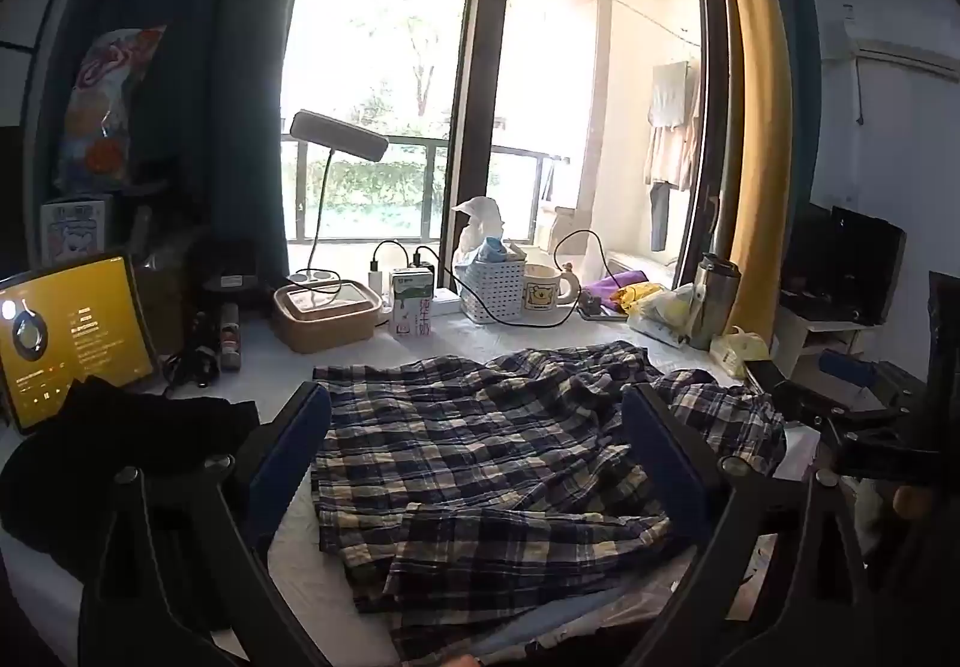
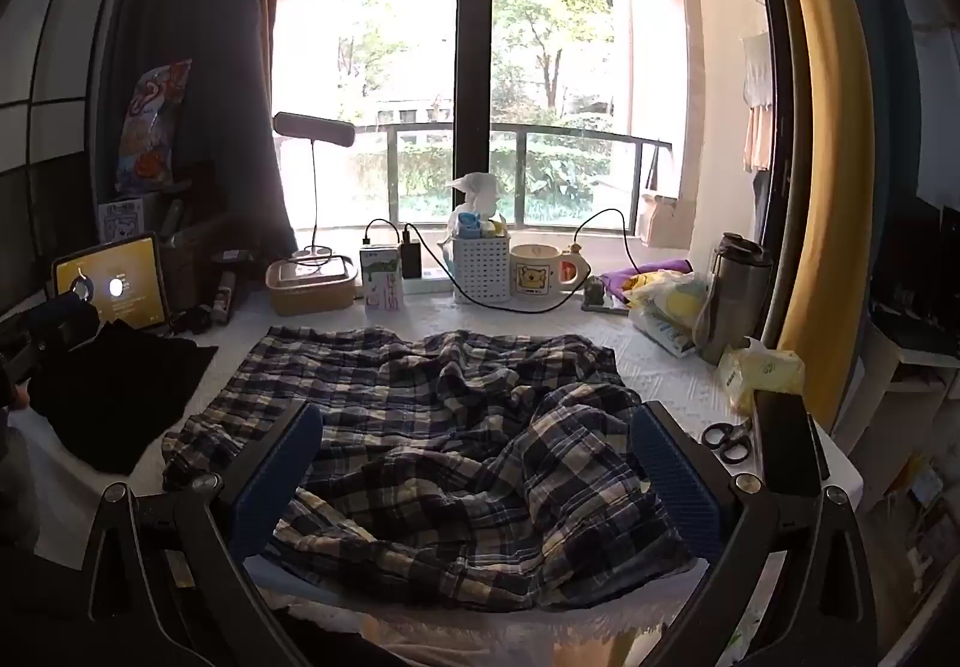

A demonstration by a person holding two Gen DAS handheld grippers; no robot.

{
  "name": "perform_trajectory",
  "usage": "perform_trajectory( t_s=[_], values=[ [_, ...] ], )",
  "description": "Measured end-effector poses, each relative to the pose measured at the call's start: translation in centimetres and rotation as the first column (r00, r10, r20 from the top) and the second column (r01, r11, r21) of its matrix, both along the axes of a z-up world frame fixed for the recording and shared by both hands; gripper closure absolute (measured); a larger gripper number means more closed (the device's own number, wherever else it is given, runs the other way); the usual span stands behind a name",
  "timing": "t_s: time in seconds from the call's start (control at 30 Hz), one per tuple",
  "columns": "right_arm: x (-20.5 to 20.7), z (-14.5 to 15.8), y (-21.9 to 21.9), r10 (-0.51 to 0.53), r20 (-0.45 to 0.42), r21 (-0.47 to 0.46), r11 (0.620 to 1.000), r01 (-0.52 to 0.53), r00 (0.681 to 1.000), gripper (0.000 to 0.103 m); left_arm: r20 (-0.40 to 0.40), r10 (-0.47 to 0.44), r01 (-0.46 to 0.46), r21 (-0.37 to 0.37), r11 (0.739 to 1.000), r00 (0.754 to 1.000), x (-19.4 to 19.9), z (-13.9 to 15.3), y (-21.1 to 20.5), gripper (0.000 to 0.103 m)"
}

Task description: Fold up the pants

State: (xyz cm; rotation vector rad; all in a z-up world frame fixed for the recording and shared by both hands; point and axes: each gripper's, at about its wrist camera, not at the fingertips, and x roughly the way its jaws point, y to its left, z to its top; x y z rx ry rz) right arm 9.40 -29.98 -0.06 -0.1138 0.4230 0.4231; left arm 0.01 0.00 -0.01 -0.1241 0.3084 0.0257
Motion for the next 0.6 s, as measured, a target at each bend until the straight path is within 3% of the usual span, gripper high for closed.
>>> perform_trajectory(
  t_s=[0.6],
  values=[
    [-0.2,0.5,-0.1,0.0,0.007,0.002,1.0,0.0,1.0,0.0,0.028,0.029,-0.03,0.048,0.998,0.999,-0.6,1.1,-0.6,0.006]
  ],
)
